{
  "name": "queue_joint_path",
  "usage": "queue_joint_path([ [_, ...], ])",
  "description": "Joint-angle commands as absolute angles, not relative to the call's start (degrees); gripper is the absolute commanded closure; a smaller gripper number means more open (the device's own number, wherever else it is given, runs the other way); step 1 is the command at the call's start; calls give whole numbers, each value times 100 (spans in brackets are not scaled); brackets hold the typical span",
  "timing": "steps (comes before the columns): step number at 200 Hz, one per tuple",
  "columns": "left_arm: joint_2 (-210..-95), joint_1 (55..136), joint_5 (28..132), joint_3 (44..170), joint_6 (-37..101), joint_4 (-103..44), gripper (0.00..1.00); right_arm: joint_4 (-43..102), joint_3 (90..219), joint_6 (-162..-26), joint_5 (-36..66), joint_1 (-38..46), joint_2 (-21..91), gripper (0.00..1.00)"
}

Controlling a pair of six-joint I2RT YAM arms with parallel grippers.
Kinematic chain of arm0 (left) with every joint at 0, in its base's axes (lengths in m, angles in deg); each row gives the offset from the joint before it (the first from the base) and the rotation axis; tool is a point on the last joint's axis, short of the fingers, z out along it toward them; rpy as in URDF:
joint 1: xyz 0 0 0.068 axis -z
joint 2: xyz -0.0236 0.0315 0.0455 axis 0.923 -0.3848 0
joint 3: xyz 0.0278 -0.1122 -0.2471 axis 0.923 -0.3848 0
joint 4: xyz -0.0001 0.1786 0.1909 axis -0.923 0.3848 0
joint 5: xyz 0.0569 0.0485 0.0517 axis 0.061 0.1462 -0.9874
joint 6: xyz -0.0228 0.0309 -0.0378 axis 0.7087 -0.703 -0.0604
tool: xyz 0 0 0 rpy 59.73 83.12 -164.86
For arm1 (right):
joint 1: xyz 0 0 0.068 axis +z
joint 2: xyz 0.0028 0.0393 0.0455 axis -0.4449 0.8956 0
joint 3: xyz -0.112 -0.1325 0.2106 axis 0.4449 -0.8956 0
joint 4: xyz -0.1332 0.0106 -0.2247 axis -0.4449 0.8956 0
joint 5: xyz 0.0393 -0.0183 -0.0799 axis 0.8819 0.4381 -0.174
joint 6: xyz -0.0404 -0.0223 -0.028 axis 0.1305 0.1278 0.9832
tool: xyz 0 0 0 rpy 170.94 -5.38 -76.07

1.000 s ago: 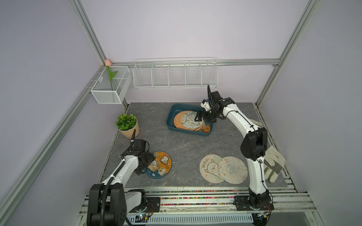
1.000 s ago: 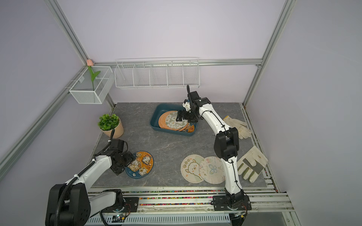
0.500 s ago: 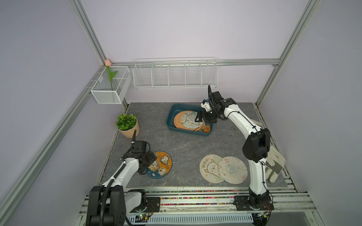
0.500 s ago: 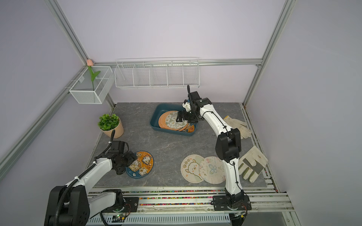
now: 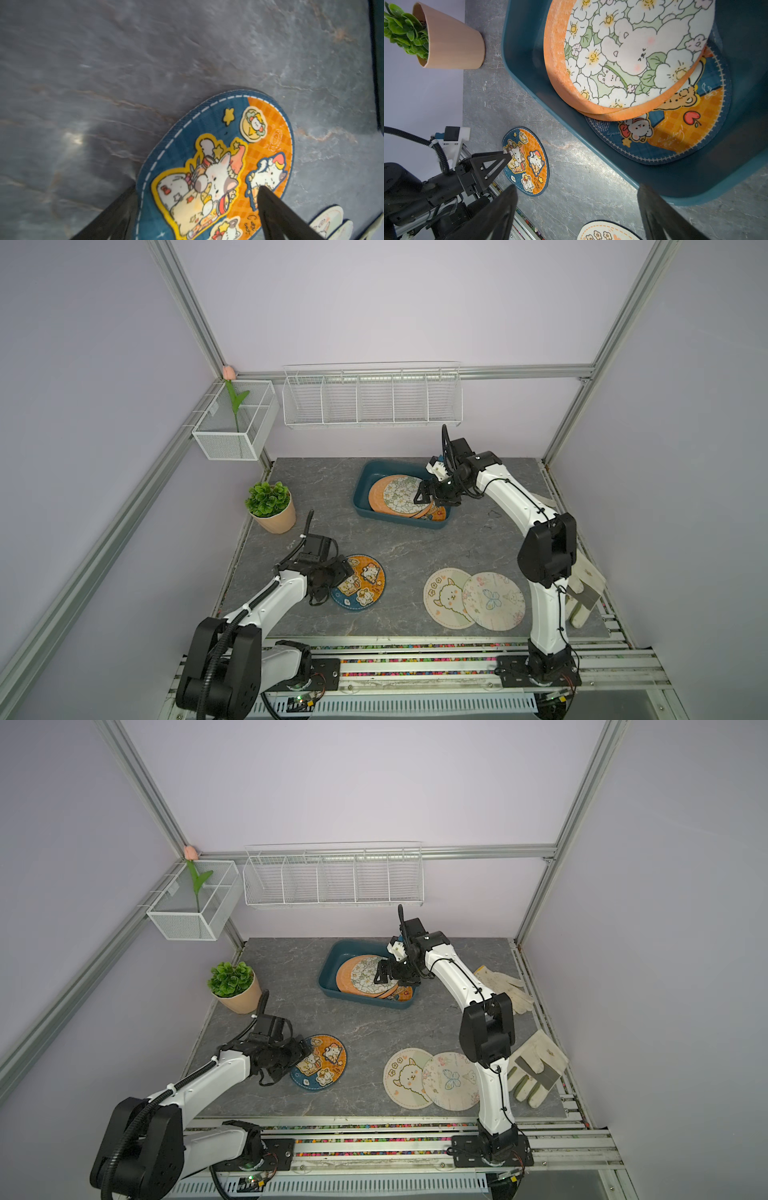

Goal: Put the coasters into the storage box
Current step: Move the coaster to the center of the board.

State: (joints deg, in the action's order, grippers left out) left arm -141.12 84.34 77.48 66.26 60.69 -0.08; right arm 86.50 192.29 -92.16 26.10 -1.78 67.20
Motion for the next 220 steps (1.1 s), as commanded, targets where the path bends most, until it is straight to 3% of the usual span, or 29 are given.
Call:
queue_joint_path([
  [1,-14637,8786,8132,6673,6202,-116,10,8603,18952,-9111,2762,-124,6317,8],
  [83,-15853,9786,8199,7747,5891,-39,10,8296,17913,-9240,2878,-6,5714,8],
  [156,-15391,9824,7691,7492,5752,172,11,8252,16727,-9526,2926,598,5134,8],
  [220,-15263,9825,7880,7207,5897,-335,18,7982,15953,-10008,2513,1214,5305,1],
])
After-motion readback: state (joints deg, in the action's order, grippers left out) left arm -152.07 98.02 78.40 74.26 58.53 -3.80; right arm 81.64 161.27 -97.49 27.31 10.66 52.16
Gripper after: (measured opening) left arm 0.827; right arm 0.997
